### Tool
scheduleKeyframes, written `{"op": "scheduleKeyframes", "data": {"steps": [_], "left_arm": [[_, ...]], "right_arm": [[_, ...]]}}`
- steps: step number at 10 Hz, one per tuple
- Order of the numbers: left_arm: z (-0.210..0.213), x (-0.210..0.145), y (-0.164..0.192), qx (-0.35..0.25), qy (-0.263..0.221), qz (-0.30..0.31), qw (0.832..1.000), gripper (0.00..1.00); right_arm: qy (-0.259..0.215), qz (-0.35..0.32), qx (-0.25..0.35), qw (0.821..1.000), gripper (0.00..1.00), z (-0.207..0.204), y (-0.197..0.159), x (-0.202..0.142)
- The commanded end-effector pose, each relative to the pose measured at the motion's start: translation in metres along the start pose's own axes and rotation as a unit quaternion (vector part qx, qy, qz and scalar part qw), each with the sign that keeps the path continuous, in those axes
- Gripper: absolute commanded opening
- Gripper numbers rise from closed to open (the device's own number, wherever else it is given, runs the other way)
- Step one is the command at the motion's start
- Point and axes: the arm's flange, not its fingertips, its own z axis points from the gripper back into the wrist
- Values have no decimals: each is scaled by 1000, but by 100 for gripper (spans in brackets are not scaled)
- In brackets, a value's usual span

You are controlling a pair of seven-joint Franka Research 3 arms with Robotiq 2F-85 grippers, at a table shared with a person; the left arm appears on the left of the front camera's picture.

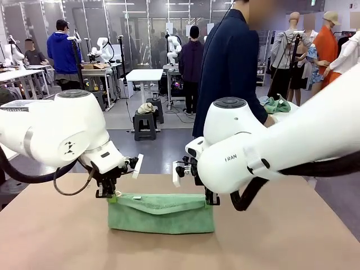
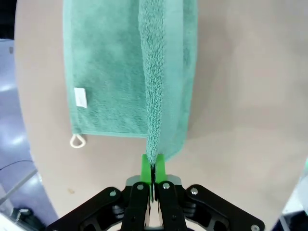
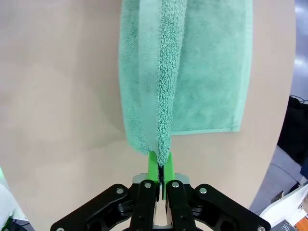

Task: Fold the towels and place them in the basket.
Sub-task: When a person lays out a Towel with hook on the table, fold it in half twice.

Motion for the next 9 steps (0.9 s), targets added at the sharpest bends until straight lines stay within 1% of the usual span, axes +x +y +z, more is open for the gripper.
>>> {"op": "scheduleKeyframes", "data": {"steps": [1, 5, 7, 8, 9], "left_arm": [[-11, 3, 36, -18, 12, -2, 1000, 4], [-34, -2, 81, -16, 28, 30, 999, 4], [-46, -6, 92, -16, 25, 37, 999, 4], [-53, -7, 96, -17, 18, 30, 999, 4], [-63, -8, 101, -7, 18, 33, 999, 4]], "right_arm": [[1, 14, 11, 1000, 5, -7, -30, 1], [17, 5, 12, 1000, 5, -38, -73, -7], [11, 25, 11, 1000, 5, -57, -85, -9], [0, 40, 4, 999, 5, -65, -89, -7], [3, 37, -6, 999, 5, -74, -96, -6]]}}
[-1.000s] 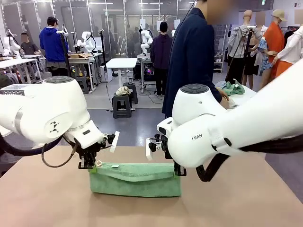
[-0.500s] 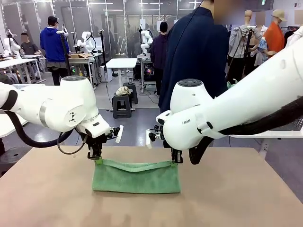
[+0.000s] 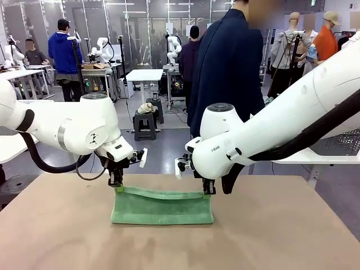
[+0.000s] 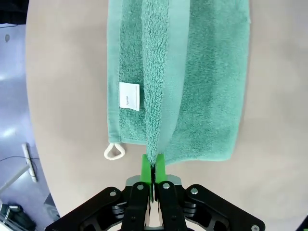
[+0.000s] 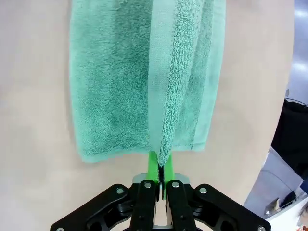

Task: Fold the towels and place them in the basket.
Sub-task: When a person lays out a Towel with hook on the table, fold it in half twice.

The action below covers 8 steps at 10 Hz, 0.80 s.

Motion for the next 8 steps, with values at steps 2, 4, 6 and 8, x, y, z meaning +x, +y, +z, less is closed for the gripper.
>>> {"op": "scheduleKeyframes", "data": {"steps": [2, 4, 6, 8], "left_arm": [[-20, 1, 19, 22, 10, 14, 1000, 4], [-33, -1, 28, 24, 12, 20, 999, 4], [-41, -3, 34, 19, 15, 24, 999, 4], [-44, -4, 38, 27, 10, 23, 999, 4]], "right_arm": [[7, 14, -27, 1000, 5, -18, -19, -1], [18, 4, -33, 999, 5, -27, -26, -2], [22, -3, -30, 999, 5, -34, -28, -3], [18, 2, -39, 999, 5, -36, -29, -3]]}}
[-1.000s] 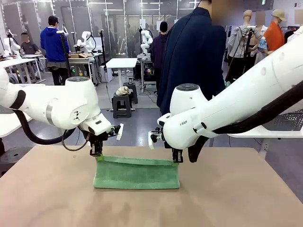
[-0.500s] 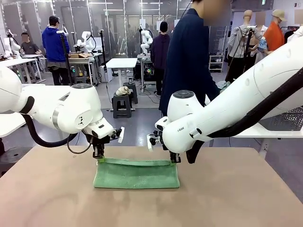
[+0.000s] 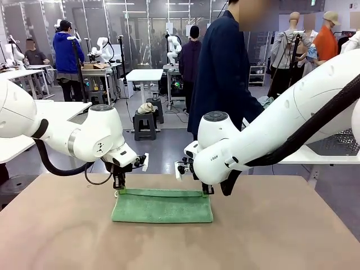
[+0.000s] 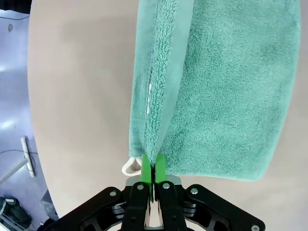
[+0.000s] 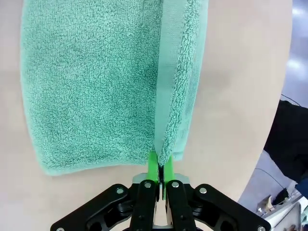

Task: Fold the towels and place them in the basket.
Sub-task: When a person lays out a Towel with hook on the table, fold it in half twice.

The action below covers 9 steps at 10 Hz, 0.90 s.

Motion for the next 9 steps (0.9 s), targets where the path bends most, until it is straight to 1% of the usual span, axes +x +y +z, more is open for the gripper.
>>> {"op": "scheduleKeyframes", "data": {"steps": [1, 2, 3, 4, 5, 6, 7, 8, 9], "left_arm": [[0, -2, 6, 25, 1, 1, 1000, 21], [1, -3, 5, 41, 3, 1, 999, 23], [2, -4, 5, 59, 6, 4, 998, 40], [4, -6, 5, 73, 1, 4, 997, 42], [6, -6, 3, 81, -3, 2, 997, 57], [10, -7, 3, 87, -11, 2, 996, 56], [20, -11, -1, 83, -26, 2, 996, 69], [41, -16, -8, 53, -58, 9, 997, 69], [75, -31, -18, 17, -92, 18, 995, 69]], "right_arm": [[2, -4, -22, 1000, 24, -2, -2, 1], [1, 0, -36, 999, 25, 0, -2, 1], [1, 2, -58, 998, 44, 1, -3, 0], [1, 6, -74, 997, 44, 1, -3, 0], [0, 7, -79, 997, 63, 2, -2, 0], [-5, 6, -81, 997, 64, 5, -2, -1], [-10, -4, -69, 998, 83, 12, 0, -3], [-25, -33, -17, 999, 83, 30, 6, -7], [-33, -54, 12, 998, 83, 63, 20, -16]]}}
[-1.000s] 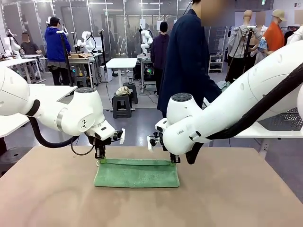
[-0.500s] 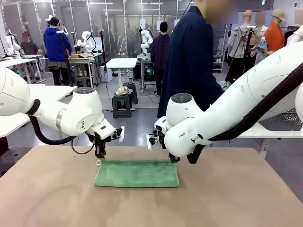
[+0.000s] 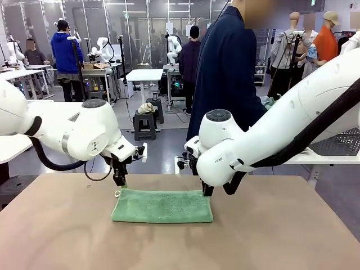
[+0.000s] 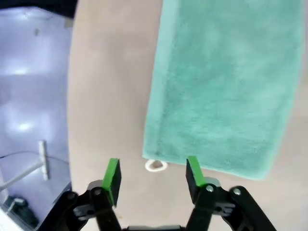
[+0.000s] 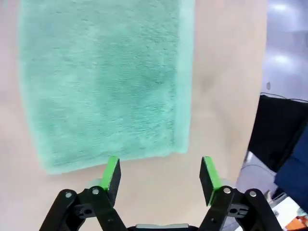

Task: Fold the towels and place them in the basket.
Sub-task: When a person lays out a Towel with hook on the table, fold it in half twice.

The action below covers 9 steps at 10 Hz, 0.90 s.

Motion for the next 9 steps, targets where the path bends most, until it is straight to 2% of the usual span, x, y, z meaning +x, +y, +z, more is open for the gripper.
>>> {"op": "scheduleKeyframes", "data": {"steps": [1, 3, 4, 6, 7, 9], "left_arm": [[75, -38, -15, -51, -62, 4, 997, 69], [122, -77, -19, -54, -105, 9, 993, 69], [132, -103, -20, -60, -143, 10, 988, 69], [134, -155, -20, -80, -233, 25, 969, 69], [133, -181, -23, -80, -272, 32, 958, 69], [126, -225, -37, -67, -328, 40, 942, 69]], "right_arm": [[-16, -48, 46, 998, 83, 75, 26, -22], [-15, -93, 43, 995, 83, 128, 52, -30], [-24, -107, 63, 992, 83, 143, 66, -30], [-34, -127, 72, 989, 83, 153, 80, -24], [-23, -111, 58, 992, 83, 150, 65, -21], [-23, -111, 58, 992, 83, 150, 65, -21]]}}
